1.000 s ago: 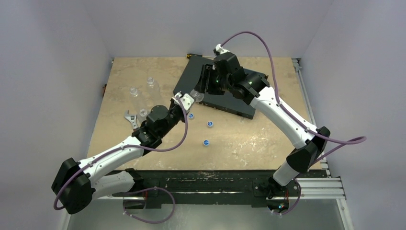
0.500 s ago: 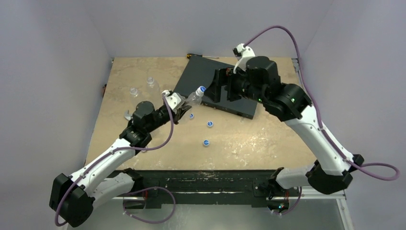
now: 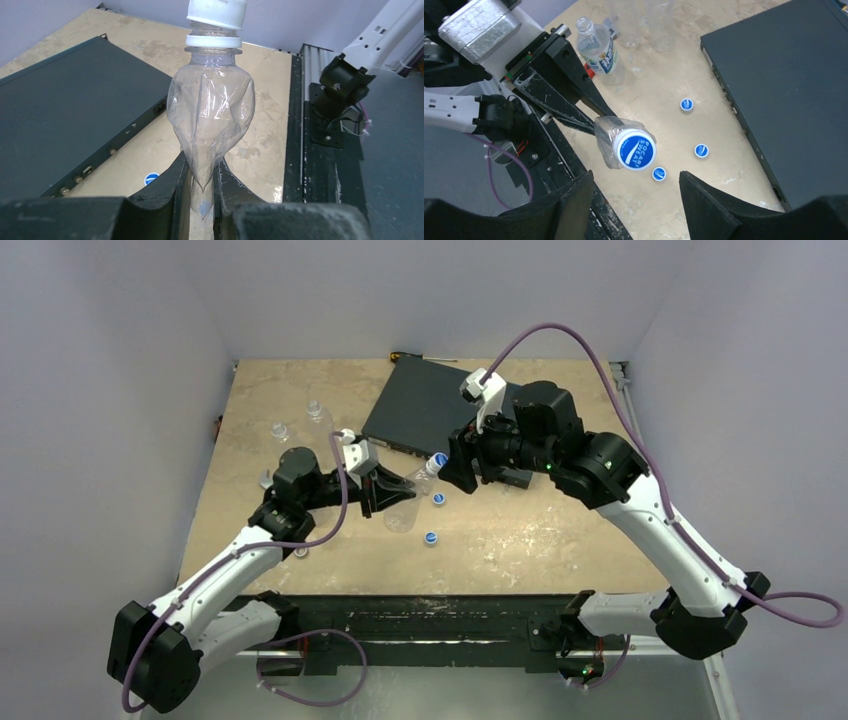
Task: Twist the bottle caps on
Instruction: Screw the bottle cap onto the plastic bottle.
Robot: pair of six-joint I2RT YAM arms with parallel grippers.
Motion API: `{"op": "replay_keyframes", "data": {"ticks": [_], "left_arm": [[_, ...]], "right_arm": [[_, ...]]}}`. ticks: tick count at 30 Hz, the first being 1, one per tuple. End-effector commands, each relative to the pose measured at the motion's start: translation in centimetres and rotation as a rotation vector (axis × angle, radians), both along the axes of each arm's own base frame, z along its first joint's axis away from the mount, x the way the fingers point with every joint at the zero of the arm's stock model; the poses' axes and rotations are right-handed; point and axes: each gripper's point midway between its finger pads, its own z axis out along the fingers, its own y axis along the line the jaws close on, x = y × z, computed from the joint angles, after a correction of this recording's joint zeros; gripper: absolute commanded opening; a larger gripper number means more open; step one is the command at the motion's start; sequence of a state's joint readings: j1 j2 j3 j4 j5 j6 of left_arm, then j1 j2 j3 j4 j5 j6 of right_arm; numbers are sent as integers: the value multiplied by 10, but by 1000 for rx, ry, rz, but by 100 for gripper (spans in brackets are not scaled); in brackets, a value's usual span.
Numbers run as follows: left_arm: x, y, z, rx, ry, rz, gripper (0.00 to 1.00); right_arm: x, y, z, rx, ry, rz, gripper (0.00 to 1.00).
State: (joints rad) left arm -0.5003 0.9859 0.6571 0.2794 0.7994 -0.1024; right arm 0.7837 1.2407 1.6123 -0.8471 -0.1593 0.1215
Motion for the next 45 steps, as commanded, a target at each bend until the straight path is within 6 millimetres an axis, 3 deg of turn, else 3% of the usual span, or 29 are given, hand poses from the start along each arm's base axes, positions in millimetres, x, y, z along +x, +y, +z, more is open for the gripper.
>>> {"op": "replay_keyframes", "data": {"ticks": [1,17,25,34,40,45], "left_arm": [[-15,-5,18,-51,-9,-105,0],[-22,-5,22,-60,-12,-125,0],[-22,-4,20,-56,-10,-125,0],[-20,-3,27,-66,-46,-113,0],[-5,2,49,-108,-148,-12,0],[27,14,72,-139,-233,181,0]], "right_arm": [[-9,10,11,19,-63,115,65],[-7,23,4,23,-37,151,48],[-9,25,3,32,-23,163,47],[-14,32,-7,45,54,174,17],[-23,44,-11,98,149,198,12],[-8,52,-20,106,262,73,9]]}}
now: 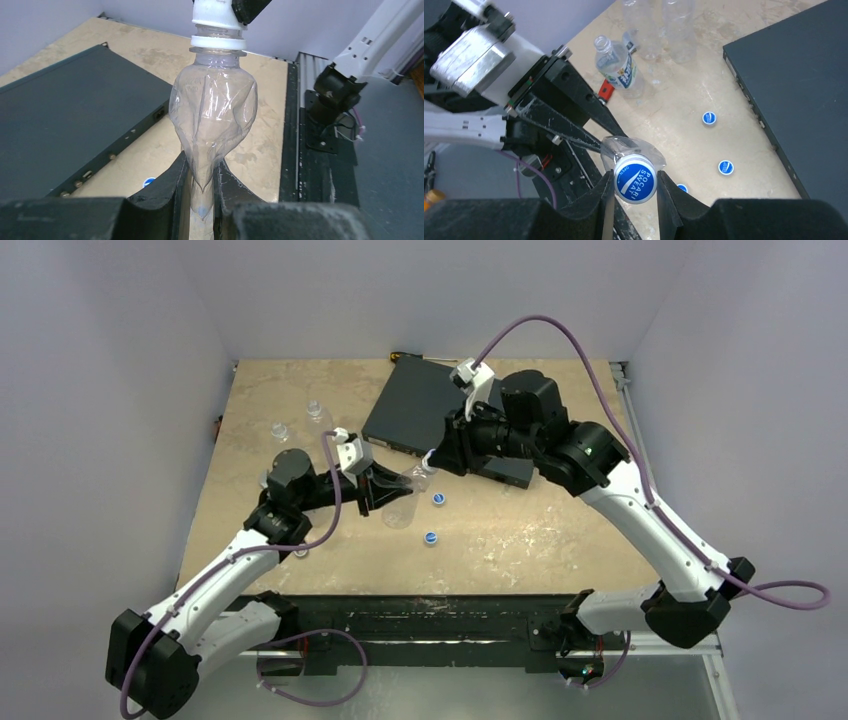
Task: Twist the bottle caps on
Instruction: Screw the bottle cap onto the plastic bottle.
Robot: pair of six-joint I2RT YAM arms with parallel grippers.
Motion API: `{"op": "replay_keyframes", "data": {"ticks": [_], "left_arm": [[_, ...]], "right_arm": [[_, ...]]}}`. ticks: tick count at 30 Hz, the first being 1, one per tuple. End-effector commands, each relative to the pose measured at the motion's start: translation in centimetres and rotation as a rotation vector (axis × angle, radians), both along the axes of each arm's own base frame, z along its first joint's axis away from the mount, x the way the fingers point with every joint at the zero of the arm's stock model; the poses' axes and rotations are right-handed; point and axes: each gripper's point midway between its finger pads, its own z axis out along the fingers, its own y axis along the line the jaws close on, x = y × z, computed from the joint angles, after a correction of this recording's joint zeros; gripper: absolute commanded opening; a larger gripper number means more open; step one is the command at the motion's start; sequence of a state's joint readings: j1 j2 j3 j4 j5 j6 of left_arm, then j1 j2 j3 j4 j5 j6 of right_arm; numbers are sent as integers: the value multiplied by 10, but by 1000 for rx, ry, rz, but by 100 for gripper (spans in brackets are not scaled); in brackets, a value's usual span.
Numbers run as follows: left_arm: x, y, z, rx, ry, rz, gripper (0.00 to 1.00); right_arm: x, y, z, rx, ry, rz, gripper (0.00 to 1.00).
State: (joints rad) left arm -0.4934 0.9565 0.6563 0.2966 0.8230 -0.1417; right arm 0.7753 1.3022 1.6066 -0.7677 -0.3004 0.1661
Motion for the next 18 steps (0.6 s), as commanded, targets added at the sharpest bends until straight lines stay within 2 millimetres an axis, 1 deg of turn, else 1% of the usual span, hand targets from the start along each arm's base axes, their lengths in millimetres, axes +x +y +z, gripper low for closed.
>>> {"op": "replay_keyframes", "data": {"ticks": [1,6,8,10,14,18], "left_arm": [[42,16,65,-113,-253,254,0],[71,28,86,-125,-360,487,0],[77,25,93,-116,-409,560,0],[82,19,96,-98,-443,622,0],[99,22,101,-143,-450,753,0],[111,16,98,-166,-467,810,0]], "right_arm": [[-3,23,-20,17,230,-53,8],[22,29,-41,-19,329,-217,7],[31,32,-50,-37,363,-270,6],[42,35,-60,-57,389,-338,6],[61,41,-70,-51,419,-436,5],[69,57,-77,-19,472,-451,5]]}}
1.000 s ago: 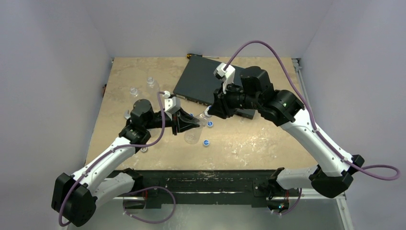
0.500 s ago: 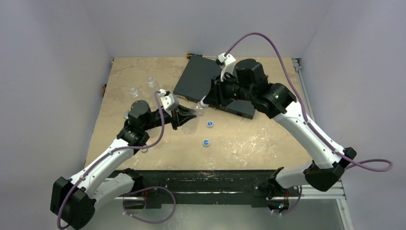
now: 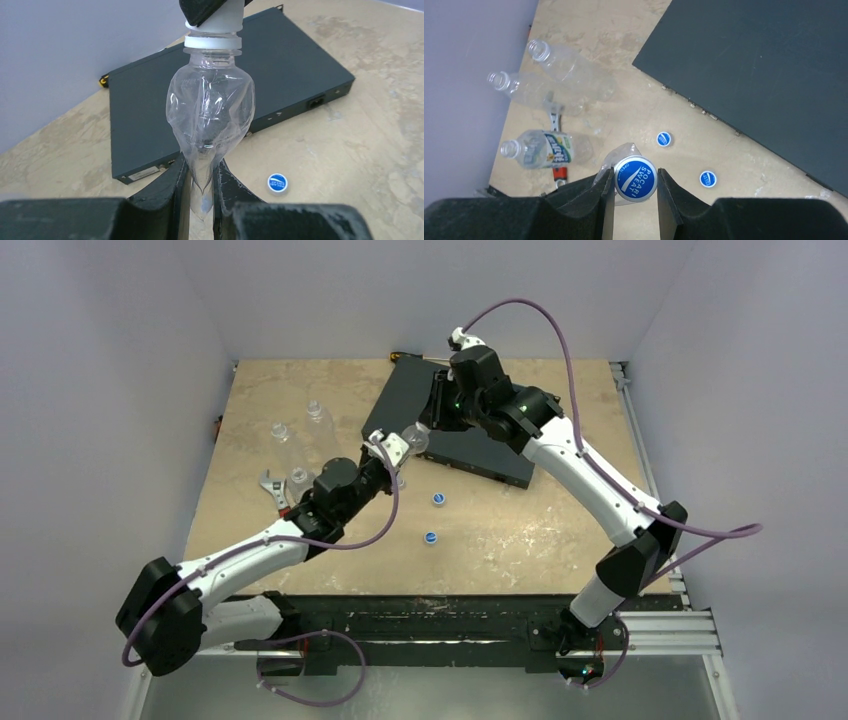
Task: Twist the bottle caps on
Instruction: Screw the bottle cap onto the plastic bottle.
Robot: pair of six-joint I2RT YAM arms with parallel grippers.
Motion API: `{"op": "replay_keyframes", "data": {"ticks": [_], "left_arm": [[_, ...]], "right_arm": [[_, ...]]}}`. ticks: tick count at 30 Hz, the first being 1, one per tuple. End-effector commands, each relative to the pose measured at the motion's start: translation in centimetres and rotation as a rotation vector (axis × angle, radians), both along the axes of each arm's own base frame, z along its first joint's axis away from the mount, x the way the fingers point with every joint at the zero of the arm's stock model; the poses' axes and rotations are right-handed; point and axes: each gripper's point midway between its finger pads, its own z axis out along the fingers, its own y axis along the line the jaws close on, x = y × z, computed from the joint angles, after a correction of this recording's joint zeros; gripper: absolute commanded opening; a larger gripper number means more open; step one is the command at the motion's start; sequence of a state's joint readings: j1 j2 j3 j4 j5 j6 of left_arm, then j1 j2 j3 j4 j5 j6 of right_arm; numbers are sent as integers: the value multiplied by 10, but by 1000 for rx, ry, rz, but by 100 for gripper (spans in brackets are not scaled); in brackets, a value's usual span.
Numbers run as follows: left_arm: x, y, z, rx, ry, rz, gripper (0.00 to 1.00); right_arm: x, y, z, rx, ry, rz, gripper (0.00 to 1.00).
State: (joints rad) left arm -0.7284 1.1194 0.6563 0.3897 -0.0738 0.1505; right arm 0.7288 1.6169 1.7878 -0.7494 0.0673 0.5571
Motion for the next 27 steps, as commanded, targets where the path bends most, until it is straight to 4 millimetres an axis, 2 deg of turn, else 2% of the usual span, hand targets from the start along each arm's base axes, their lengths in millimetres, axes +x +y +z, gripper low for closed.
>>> {"op": "replay_keyframes", "data": {"ticks": [1,5,11,14,18,24,27], "left_arm": [[14,-3,133,-288,-381,102,0],[17,-13,123,-283,-374,109,0],[15,-11,99,-259,-340,112,0],[11,-8,89,-252,-326,106,0],[3,-10,77,-247,-292,64,0],[-8,-12,54,-231,-212,15,0],[-13,-14,44,-230,-166,-13,0]], "right_arm": [[-43,45,-33,71,250,94,5],[-33,53,-27,92,250,67,6],[-27,58,-10,144,232,71,13],[-25,56,-3,147,220,75,20],[-24,50,5,137,191,67,40],[-21,30,36,112,94,34,78],[-22,20,50,100,50,28,90]]}}
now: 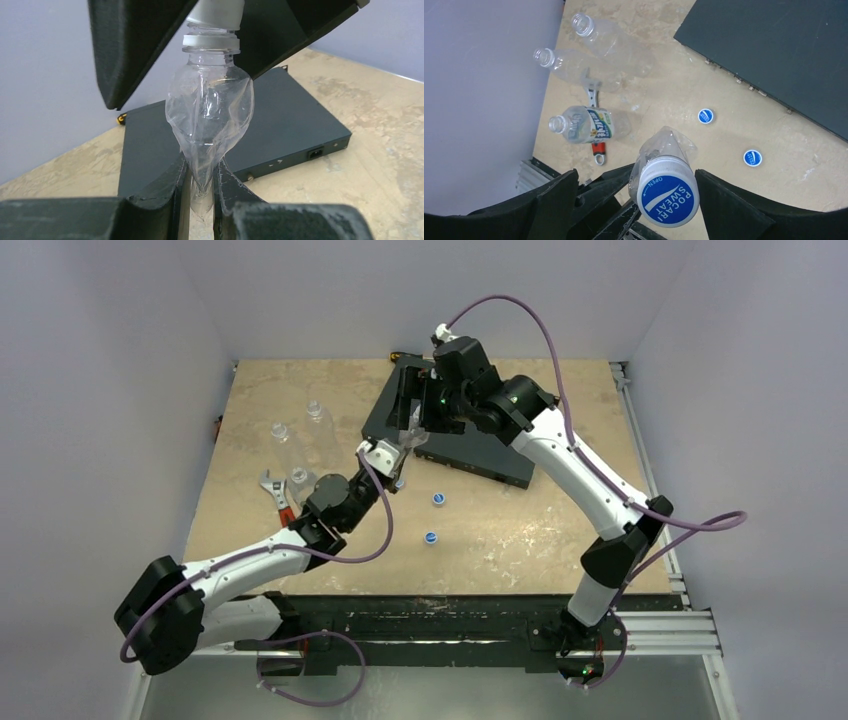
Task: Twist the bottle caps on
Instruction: Screw the bottle cap onto the plastic bottle.
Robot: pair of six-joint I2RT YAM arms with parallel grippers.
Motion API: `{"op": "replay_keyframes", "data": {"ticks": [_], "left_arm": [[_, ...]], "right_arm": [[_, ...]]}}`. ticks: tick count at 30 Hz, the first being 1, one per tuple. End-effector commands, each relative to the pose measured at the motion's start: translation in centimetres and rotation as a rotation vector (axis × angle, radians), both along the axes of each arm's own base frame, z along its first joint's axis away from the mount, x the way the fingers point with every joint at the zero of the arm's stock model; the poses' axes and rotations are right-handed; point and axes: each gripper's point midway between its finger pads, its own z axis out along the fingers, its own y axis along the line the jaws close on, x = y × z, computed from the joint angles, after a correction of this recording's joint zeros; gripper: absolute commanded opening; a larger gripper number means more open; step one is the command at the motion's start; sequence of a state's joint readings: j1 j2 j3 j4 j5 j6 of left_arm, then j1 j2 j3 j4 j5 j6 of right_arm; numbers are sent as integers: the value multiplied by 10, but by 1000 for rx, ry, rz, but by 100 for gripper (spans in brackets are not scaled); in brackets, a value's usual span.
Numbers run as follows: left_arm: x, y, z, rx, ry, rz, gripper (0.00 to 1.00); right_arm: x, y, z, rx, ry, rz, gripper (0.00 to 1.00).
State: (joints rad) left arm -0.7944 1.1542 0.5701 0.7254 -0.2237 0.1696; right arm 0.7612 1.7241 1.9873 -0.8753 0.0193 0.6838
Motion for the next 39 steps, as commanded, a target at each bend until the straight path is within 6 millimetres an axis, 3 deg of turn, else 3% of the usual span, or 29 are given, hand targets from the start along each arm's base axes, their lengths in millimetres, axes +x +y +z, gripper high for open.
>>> {"op": "replay_keyframes", "data": {"ticks": [1,8,15,22,29,39], "left_arm": [[-18,-12,14,-89,1,-122,0],[-32,-14,5,-149,144,-356,0],[-67,-19,3,-123,249,-636,0],[-100,-21,5,-131,351,-862,0],[-119,-24,6,-146,404,-980,0],[-124,-22,3,-148,419,-984,0]], "right_arm": [[-15,-14,40,22,-77,25,94],[-31,-48,50,-64,-209,71,98],[-63,-77,67,-141,-399,241,96],[-101,-75,46,-197,-411,507,70],[-111,-70,33,-216,-395,573,69],[-109,-59,26,-221,-371,597,59]]}}
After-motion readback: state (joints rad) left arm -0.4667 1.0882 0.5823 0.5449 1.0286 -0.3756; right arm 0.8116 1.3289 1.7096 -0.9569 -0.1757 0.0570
